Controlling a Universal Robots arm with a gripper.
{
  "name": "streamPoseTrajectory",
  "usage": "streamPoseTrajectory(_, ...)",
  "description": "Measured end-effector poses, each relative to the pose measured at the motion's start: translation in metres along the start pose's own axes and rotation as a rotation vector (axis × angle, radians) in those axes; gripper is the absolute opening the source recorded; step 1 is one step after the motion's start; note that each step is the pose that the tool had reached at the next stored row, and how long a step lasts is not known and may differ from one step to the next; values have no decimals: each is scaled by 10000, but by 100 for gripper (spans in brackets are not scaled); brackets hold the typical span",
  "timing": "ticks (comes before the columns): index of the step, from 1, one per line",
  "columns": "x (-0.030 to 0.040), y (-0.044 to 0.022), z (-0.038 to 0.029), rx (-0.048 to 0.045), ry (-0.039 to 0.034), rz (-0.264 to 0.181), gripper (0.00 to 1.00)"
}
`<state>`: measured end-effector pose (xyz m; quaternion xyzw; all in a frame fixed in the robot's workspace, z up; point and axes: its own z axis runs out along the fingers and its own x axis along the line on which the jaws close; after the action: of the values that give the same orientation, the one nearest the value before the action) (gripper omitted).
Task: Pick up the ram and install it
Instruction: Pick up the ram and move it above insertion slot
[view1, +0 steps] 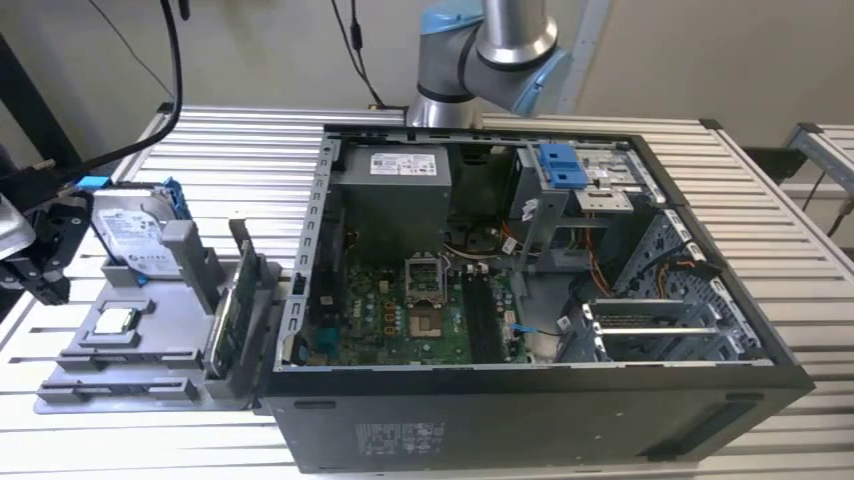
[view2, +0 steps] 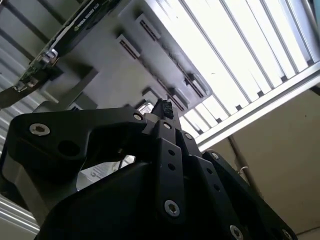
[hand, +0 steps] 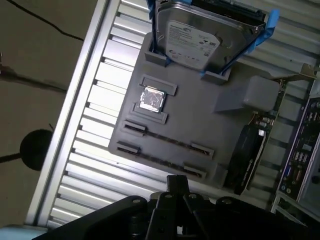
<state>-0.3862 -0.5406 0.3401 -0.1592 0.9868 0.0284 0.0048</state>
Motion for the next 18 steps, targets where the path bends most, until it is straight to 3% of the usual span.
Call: streamPoseTrajectory(18,0,0,0,-36,105,-1939,11)
